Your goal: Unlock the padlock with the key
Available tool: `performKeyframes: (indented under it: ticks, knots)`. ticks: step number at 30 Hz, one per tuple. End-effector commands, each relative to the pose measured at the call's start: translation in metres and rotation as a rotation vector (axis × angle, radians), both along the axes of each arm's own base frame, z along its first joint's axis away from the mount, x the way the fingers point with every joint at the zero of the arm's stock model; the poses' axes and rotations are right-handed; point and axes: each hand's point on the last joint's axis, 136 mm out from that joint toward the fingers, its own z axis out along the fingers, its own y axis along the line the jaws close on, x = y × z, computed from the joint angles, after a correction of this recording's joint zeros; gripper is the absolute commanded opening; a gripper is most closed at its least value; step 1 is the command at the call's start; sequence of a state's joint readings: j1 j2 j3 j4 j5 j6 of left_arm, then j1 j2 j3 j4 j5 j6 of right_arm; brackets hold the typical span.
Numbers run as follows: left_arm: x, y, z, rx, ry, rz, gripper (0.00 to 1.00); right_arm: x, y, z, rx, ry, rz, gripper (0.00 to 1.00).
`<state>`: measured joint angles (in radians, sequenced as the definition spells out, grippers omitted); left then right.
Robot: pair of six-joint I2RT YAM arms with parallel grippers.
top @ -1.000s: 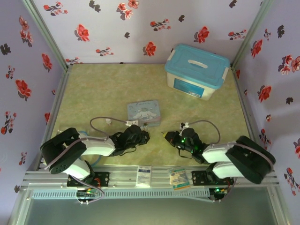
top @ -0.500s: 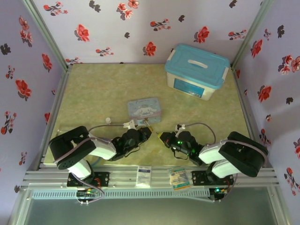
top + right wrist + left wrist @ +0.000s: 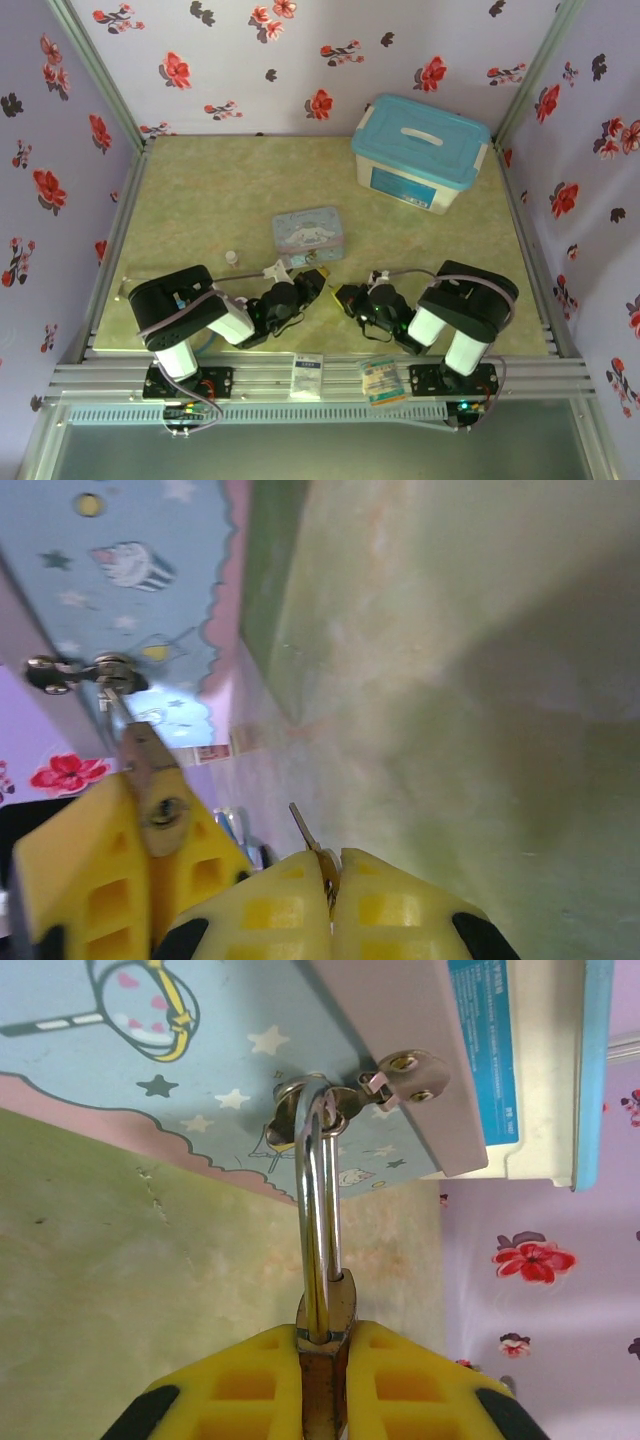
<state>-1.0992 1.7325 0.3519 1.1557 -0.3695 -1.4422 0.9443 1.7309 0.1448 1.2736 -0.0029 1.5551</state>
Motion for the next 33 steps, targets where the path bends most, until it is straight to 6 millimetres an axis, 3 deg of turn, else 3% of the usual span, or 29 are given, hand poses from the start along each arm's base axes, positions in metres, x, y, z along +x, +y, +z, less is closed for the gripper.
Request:
performKeyframes:
  ticks: [1,3,8,18,26,30,33]
  knots:
    - [0.003,0.004,0.028,-0.092,-0.062,0.047,0.00,0.007,0.008,0.020,0.073,-0.062,-0.018,0.00]
    - [0.004,0.005,0.025,-0.088,-0.055,0.051,0.00,0.007,0.006,0.017,0.065,-0.059,-0.024,0.00]
    - [0.004,0.002,0.023,-0.093,-0.046,0.050,0.00,0.008,0.006,0.033,0.077,-0.120,-0.017,0.00]
    - [0.003,0.002,0.020,-0.102,-0.040,0.047,0.00,0.010,0.002,0.036,0.059,-0.154,-0.033,0.00]
    - [0.000,-0.008,0.032,-0.134,-0.057,0.016,0.00,0.013,0.013,0.036,0.063,-0.157,-0.011,0.00]
    - [-0.001,-0.009,0.026,-0.134,-0.038,0.011,0.00,0.013,0.015,0.045,0.066,-0.197,0.003,0.00]
    - [-0.001,-0.007,0.025,-0.125,-0.041,0.016,0.00,0.010,0.009,0.036,0.049,-0.174,-0.004,0.00]
